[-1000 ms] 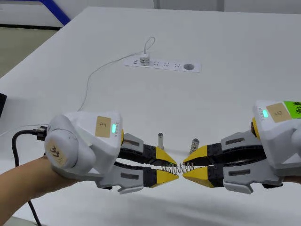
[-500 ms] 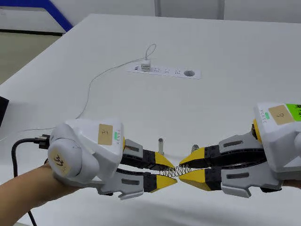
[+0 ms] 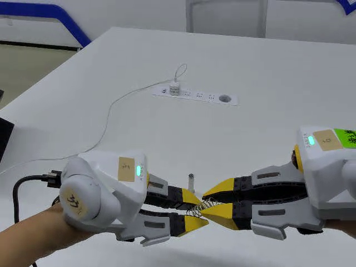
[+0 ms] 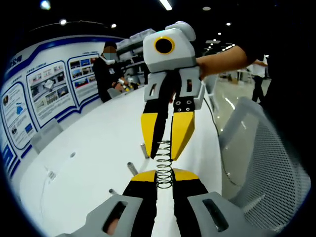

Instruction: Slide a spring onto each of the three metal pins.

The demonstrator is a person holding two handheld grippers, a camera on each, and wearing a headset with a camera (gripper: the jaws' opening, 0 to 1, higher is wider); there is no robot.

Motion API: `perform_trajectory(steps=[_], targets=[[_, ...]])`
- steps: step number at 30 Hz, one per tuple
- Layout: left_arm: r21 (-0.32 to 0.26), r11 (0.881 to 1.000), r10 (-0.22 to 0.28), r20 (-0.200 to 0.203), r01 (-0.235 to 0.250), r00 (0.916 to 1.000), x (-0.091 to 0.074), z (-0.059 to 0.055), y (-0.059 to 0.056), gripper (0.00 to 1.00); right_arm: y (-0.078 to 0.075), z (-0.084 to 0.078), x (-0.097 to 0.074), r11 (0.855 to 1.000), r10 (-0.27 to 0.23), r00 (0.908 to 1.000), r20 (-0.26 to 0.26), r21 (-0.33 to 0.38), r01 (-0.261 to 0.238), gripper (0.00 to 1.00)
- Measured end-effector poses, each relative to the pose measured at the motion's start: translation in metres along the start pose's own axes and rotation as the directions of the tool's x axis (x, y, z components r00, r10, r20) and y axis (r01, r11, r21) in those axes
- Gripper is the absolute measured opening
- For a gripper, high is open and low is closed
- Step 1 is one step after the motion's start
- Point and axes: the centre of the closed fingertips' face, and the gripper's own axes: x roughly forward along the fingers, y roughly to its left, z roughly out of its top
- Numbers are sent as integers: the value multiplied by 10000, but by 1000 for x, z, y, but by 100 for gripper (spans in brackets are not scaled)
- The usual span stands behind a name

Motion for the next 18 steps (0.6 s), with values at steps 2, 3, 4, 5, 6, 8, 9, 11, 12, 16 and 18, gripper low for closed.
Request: perform_trajectory(steps=[2, 3, 4, 5, 6, 8, 9, 11, 12, 16, 18], targets=[[-307, 9994, 188, 20, -188, 9998, -2, 1, 3, 10, -2, 2, 0, 9999, -125, 9999, 59, 61, 125, 11], [-484, 9986, 225, 28, -223, 9997, -3, 0, 3, 11, -2, 2, 1, 9998, -164, 9998, 74, 111, 163, 11], [-414, 9987, 314, 28, -313, 9995, -4, 0, 4, 11, -3, 3, 1, 9997, -215, 9997, 76, 128, 214, 11], [-320, 9981, 522, 54, -520, 9986, -5, 1, 7, 11, -4, 4, 2, 9994, -307, 9995, 75, 135, 306, 11], [-393, 9978, 541, 70, -538, 9985, -5, 1, 7, 11, -4, 4, 2, 9994, -322, 9995, 70, 125, 321, 11], [-387, 9954, 889, 162, -882, 9959, -6, 2, 12, 12, -6, 6, 2, 9989, -459, 9989, 46, 77, 458, 11], [-319, 9941, 1039, 179, -1032, 9944, -7, 2, 14, 12, -7, 7, 2, 9986, -525, 9986, 26, 38, 525, 11], [-365, 9911, 1291, 308, -1280, 9912, -9, 4, 18, 16, -11, 7, 1, 9977, -679, 9977, -83, 7, 680, 11], [-420, 9900, 1364, 364, -1348, 9900, -10, 5, 20, 19, -13, 8, 1, 9969, -790, 9968, -101, -23, 789, 11], [-658, 9828, 1764, 541, -1728, 9828, -17, 6, 28, 30, -19, 11, -3, 9950, -998, 9950, -84, -59, 998, 11], [-849, 9791, 1900, 570, -1849, 9801, -21, 3, 30, 32, -21, 11, -4, 9946, -1033, 9945, -154, -68, 1032, 11]])
